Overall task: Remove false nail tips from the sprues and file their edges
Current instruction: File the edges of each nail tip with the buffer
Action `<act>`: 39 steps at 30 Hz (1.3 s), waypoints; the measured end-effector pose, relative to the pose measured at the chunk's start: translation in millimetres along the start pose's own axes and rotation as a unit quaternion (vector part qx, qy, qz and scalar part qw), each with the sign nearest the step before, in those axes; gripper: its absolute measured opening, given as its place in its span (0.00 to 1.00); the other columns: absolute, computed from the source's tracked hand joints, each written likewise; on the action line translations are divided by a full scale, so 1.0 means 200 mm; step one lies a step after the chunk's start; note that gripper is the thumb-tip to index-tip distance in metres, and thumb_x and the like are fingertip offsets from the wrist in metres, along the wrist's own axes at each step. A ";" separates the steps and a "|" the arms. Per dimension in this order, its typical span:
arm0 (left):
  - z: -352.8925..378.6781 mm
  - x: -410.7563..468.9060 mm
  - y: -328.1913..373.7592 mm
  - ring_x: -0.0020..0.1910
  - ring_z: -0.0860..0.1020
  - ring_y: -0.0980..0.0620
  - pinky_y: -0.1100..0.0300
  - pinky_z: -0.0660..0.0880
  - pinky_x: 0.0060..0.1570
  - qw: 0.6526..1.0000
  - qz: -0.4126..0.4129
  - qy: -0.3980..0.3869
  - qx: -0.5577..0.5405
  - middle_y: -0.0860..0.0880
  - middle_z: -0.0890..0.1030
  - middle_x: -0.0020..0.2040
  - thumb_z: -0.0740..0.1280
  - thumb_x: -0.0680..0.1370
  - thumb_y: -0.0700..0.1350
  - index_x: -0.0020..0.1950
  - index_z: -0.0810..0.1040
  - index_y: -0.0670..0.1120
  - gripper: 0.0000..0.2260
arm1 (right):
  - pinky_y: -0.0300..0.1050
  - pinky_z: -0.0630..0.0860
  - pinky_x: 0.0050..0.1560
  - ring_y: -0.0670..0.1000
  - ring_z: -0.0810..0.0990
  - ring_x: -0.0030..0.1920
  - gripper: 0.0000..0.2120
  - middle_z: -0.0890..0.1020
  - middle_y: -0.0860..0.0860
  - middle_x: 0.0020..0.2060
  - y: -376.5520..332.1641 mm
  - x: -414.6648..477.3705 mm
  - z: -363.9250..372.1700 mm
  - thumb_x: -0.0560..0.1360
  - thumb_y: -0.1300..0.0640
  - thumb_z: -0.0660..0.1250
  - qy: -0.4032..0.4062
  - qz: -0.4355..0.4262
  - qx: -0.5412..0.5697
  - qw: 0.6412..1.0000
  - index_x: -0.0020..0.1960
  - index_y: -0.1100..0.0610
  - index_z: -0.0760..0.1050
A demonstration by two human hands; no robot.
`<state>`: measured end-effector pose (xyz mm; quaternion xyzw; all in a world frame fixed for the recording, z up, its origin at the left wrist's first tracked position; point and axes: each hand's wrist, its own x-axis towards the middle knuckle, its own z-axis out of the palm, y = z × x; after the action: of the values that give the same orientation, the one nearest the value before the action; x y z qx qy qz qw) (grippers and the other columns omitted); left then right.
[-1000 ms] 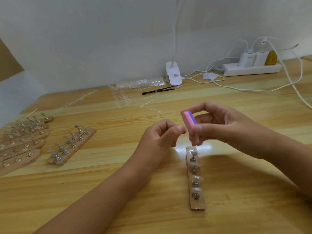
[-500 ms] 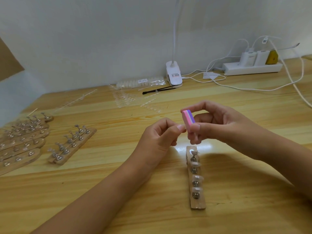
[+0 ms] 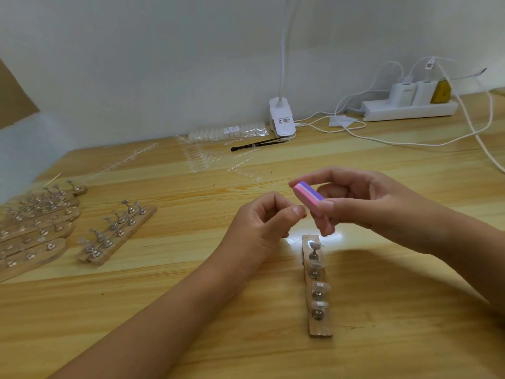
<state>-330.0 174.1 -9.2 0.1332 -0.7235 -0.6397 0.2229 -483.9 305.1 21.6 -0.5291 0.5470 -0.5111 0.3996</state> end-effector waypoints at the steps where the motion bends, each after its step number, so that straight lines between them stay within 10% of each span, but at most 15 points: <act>1: 0.00 0.00 0.00 0.32 0.73 0.62 0.72 0.70 0.36 1.000 0.001 -0.001 0.003 0.59 0.76 0.31 0.68 0.65 0.59 0.31 0.77 0.57 0.07 | 0.40 0.79 0.48 0.49 0.82 0.41 0.19 0.83 0.52 0.40 0.01 0.00 0.01 0.73 0.51 0.71 0.014 -0.007 0.005 1.000 0.64 0.48 0.77; 9: -0.02 0.04 -0.01 0.33 0.74 0.60 0.66 0.74 0.41 0.993 -0.058 0.075 -0.073 0.58 0.79 0.32 0.73 0.66 0.55 0.36 0.78 0.50 0.10 | 0.42 0.79 0.46 0.51 0.82 0.40 0.17 0.83 0.55 0.39 -0.02 -0.01 -0.01 0.72 0.56 0.71 -0.061 -0.008 0.029 0.998 0.60 0.51 0.75; 17: -0.02 0.03 0.00 0.38 0.76 0.63 0.68 0.75 0.43 0.994 -0.068 0.034 -0.076 0.57 0.81 0.39 0.74 0.69 0.57 0.44 0.87 0.55 0.08 | 0.41 0.81 0.46 0.56 0.85 0.46 0.24 0.85 0.60 0.45 0.00 0.01 -0.03 0.67 0.55 0.73 0.071 -0.009 0.105 0.992 0.59 0.54 0.68; 30: -0.01 0.00 -0.02 0.35 0.75 0.59 0.63 0.73 0.40 0.991 -0.042 0.012 0.129 0.45 0.80 0.36 0.67 0.73 0.65 0.35 0.84 0.52 0.19 | 0.39 0.81 0.38 0.53 0.86 0.42 0.28 0.86 0.57 0.43 0.06 0.05 0.00 0.62 0.51 0.74 0.141 0.085 0.119 0.979 0.58 0.56 0.68; 39: -0.02 -0.02 -0.01 0.31 0.72 0.60 0.65 0.70 0.37 0.977 -0.023 -0.007 0.212 0.54 0.77 0.29 0.64 0.69 0.70 0.31 0.81 0.54 0.21 | 0.42 0.82 0.37 0.57 0.86 0.44 0.18 0.86 0.58 0.44 0.07 0.04 -0.04 0.72 0.58 0.72 0.084 0.151 0.124 0.977 0.58 0.55 0.70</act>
<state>-325.5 172.5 -11.8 0.1897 -0.8411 -0.4771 0.1702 -494.8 297.2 10.1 -0.3421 0.5845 -0.5513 0.4872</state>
